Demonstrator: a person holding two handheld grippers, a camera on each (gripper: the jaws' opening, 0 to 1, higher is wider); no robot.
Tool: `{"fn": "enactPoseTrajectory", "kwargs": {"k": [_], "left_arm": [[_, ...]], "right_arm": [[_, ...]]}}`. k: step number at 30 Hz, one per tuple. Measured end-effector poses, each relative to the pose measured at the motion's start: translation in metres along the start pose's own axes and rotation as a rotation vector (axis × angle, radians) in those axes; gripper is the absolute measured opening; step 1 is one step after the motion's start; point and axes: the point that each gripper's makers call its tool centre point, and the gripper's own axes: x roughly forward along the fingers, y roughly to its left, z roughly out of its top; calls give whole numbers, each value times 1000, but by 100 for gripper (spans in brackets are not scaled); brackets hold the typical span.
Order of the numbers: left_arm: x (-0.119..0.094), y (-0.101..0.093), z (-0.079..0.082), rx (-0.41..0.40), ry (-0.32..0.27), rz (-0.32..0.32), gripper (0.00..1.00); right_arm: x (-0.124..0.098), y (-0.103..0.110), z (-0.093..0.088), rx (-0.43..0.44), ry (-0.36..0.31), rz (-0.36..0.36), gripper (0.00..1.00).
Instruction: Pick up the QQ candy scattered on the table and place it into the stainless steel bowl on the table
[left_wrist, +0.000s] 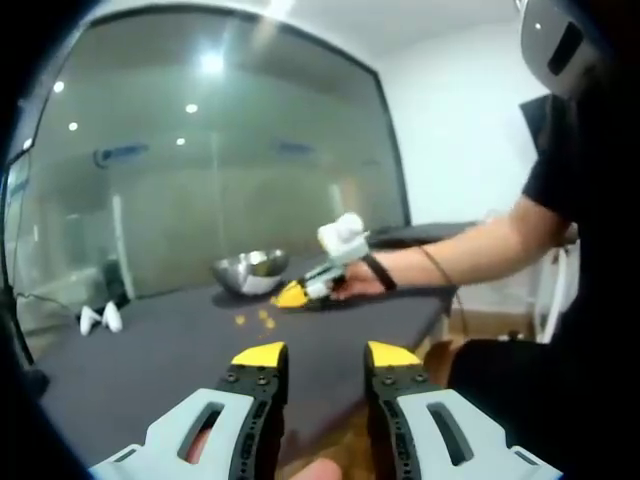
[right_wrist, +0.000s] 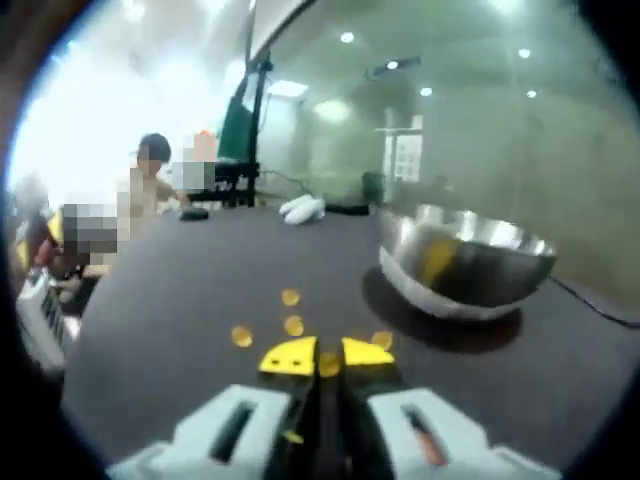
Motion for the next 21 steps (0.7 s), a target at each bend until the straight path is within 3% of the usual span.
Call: {"fn": "enactPoseTrajectory", "kwargs": {"k": [2,5,10,16,21], "left_arm": [[1,1,0,-2,0,0,32],[3,1,0,-4,-3,-1,32],[7,-1,2,0,-5,-8,32],[8,-5,1,-5,-5,-9,32],[6,-7,2,-4,-8,-11,32]], "right_arm": [[-10,-26,16,15,-63,-111,9],[-34,-48,41,44,-151,-244,9],[-54,-83,73,18,-239,-398,9],[-27,-109,100,-4,-232,-400,9],[4,-121,103,-4,-186,-411,9]]}}
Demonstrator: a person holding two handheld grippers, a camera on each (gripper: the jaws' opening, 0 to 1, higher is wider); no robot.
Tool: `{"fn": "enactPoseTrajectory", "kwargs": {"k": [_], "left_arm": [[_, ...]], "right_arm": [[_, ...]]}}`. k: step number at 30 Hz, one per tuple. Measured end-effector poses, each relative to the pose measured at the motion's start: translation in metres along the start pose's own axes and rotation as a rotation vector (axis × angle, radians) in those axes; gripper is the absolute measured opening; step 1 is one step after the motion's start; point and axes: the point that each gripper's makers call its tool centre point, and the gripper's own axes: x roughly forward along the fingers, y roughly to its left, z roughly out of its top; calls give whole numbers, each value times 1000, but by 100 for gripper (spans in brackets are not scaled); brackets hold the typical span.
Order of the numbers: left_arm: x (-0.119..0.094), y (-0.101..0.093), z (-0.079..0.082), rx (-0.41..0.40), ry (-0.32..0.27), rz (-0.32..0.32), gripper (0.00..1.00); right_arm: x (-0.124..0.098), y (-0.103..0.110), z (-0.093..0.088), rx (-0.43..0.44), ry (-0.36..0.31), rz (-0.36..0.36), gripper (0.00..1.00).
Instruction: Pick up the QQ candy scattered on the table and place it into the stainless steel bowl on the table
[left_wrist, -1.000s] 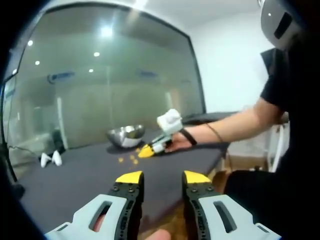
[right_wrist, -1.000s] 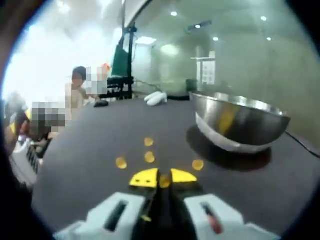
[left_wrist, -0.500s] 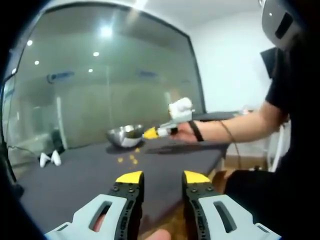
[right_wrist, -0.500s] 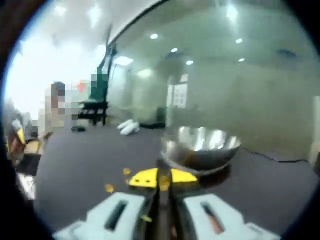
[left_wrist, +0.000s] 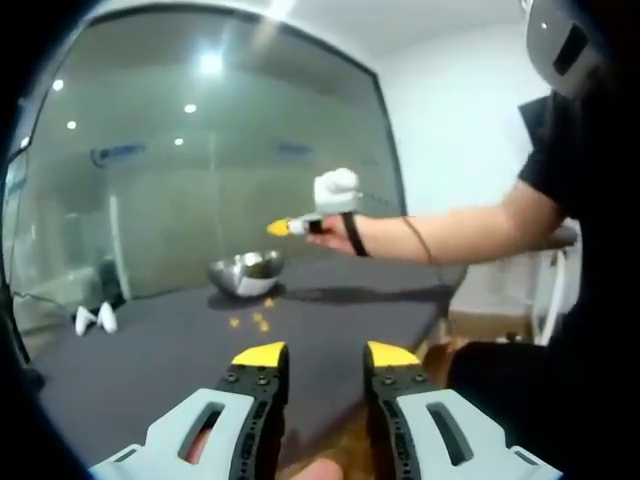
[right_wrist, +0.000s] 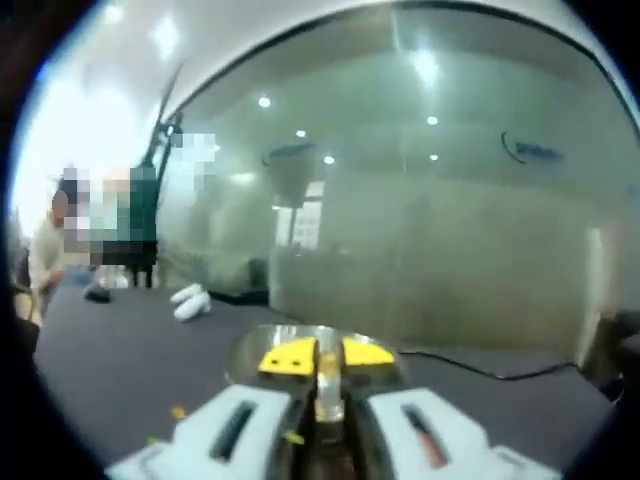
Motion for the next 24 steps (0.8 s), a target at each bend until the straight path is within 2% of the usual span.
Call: {"fn": "enactPoseTrajectory", "kwargs": {"k": [8,13,17,20,23,24], "left_arm": [[-3,0,-1,4,10,1,32],[-4,2,1,-6,-1,12,32],[-3,0,-2,-4,11,10,32],[-2,0,-4,-4,19,12,32],[-3,1,-4,-7,19,15,32],[-3,2,-5,-8,20,17,32]], "right_arm": [[33,6,1,-11,40,25,9],[47,11,-3,-6,50,42,9],[52,12,-6,-8,58,45,9],[50,8,-5,36,40,42,10],[50,8,-5,101,23,44,16],[48,2,-6,123,23,38,19]]}}
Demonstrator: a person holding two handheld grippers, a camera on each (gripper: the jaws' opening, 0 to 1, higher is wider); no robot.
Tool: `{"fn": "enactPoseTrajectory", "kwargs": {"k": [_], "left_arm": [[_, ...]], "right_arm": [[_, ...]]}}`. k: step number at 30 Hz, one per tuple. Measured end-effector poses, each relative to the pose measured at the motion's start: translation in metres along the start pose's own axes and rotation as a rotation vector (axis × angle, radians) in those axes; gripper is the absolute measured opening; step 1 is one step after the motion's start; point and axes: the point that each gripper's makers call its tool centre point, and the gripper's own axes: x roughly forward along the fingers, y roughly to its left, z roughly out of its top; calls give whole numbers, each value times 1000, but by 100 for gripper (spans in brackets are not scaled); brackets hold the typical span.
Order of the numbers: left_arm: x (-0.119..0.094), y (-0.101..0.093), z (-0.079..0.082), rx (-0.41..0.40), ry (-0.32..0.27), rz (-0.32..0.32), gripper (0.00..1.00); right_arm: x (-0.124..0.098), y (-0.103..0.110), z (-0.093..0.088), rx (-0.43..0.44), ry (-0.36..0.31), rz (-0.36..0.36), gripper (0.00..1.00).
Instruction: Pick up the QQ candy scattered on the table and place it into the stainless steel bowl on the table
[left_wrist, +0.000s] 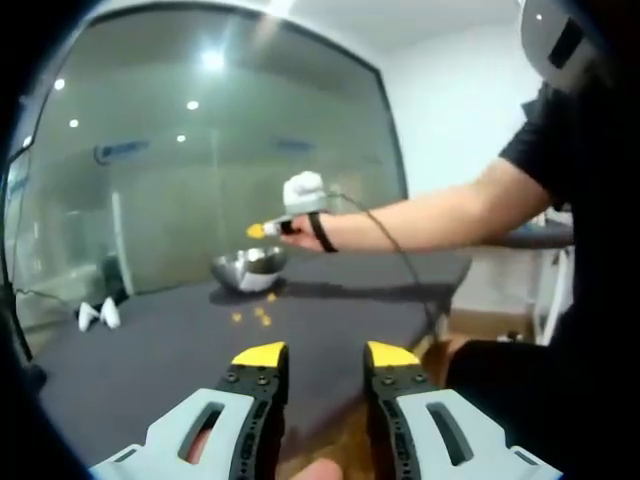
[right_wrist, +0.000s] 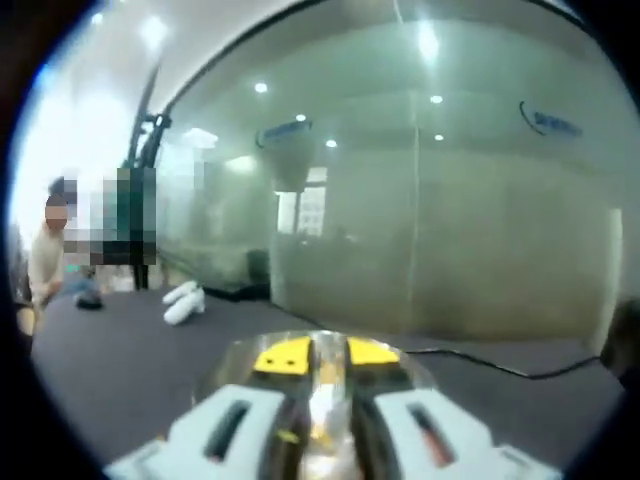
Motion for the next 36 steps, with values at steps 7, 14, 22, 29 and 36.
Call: {"fn": "enactPoseTrajectory", "kwargs": {"k": [7,14,22,29,36], "left_arm": [[0,4,3,-3,-9,15,32],[-2,-1,1,-4,-2,9,32],[-2,-2,4,1,-7,7,32],[0,-2,8,14,-11,6,32],[4,-2,7,5,-17,2,32]], "right_arm": [[-6,-8,0,8,9,-21,18],[-13,-5,0,8,8,-11,17],[-31,2,7,0,-3,22,17],[-95,0,2,-13,-67,47,19],[-144,-5,-26,25,-31,60,19]]}}
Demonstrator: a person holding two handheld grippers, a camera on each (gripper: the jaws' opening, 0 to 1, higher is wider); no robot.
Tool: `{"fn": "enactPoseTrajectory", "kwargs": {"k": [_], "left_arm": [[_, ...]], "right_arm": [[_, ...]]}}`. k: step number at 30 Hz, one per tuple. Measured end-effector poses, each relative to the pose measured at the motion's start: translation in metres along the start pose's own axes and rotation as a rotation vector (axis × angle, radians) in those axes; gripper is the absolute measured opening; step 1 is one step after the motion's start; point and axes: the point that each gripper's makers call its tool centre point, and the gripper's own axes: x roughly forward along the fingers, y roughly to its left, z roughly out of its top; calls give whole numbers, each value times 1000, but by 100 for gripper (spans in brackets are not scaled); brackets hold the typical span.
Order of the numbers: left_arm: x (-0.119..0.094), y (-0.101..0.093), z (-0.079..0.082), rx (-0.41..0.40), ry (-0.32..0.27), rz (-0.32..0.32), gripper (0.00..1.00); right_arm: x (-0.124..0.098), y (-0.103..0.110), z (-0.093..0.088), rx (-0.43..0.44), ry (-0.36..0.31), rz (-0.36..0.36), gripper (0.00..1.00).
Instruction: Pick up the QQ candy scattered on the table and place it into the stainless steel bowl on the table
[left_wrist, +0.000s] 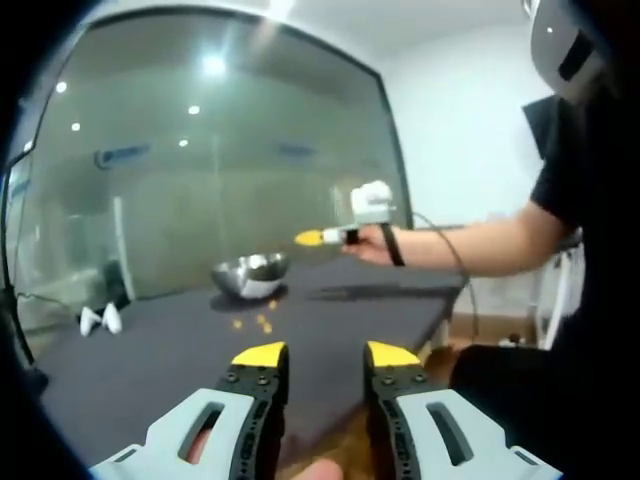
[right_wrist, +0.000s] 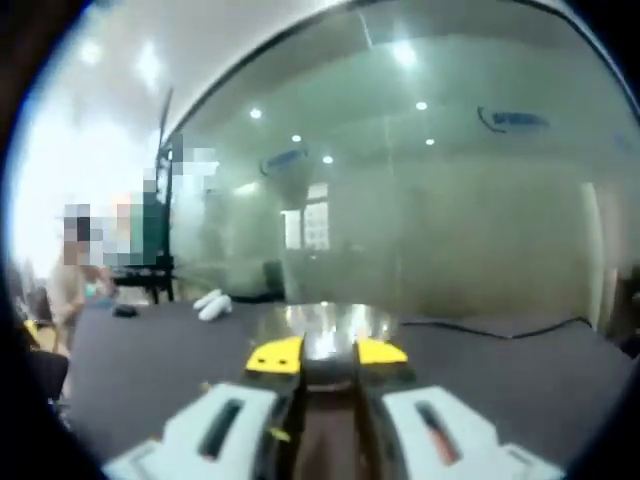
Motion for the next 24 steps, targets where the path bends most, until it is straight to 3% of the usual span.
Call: {"fn": "enactPoseTrajectory", "kwargs": {"k": [12,15,19,24], "left_arm": [[3,-6,1,9,-4,-26,32],[4,-6,0,7,-1,-28,32],[5,-6,1,7,-5,-33,32],[6,-7,0,9,-4,-35,32]], "right_arm": [[-41,28,-11,-50,38,109,20],[-47,33,-20,-67,54,131,21],[-53,45,-35,-104,73,225,19],[-54,36,-61,-47,140,243,20]]}}
